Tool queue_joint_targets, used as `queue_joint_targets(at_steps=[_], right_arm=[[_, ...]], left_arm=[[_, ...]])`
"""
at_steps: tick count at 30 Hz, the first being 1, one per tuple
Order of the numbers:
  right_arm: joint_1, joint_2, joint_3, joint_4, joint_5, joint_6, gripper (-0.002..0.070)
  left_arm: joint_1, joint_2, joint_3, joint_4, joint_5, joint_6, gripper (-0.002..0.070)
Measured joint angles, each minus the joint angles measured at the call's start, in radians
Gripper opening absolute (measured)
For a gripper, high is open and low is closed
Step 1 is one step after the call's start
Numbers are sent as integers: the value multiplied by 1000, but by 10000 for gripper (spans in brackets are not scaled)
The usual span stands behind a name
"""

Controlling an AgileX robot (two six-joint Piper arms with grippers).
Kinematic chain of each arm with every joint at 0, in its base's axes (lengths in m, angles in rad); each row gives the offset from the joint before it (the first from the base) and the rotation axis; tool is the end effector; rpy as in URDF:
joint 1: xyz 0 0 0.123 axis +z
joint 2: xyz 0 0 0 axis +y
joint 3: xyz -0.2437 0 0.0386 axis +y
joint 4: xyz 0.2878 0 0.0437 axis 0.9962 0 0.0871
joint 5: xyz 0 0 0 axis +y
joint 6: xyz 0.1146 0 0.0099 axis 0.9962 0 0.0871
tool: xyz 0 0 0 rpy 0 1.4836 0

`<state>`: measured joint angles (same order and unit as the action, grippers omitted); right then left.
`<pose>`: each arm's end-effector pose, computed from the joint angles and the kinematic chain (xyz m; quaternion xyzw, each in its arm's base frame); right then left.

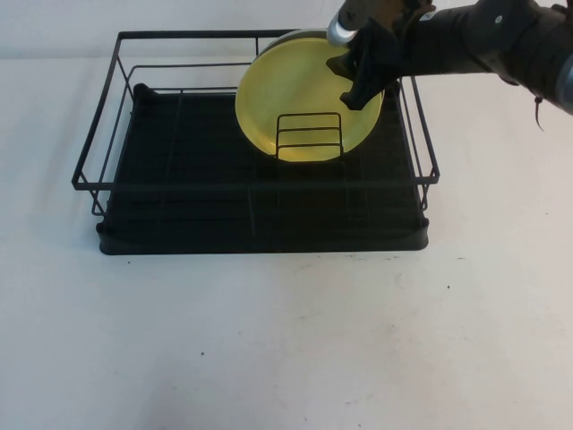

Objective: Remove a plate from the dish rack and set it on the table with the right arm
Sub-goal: Grasp the plate from the shelf

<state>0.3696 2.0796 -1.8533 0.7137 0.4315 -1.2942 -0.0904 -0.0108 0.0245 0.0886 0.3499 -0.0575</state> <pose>0.4931 0.2249 0.2445 -0.4675 0.7078 0.0505 0.5272 0.1546 -0.0105 0.1674 0.0371 0.7965 -0.0074 0.6035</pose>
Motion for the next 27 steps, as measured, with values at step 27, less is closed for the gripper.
queue_joint_targets(at_steps=[27], right_arm=[[0,42,-9,0,-89,-54,45]], left_arm=[[0,0,0,0,0,0,-4]])
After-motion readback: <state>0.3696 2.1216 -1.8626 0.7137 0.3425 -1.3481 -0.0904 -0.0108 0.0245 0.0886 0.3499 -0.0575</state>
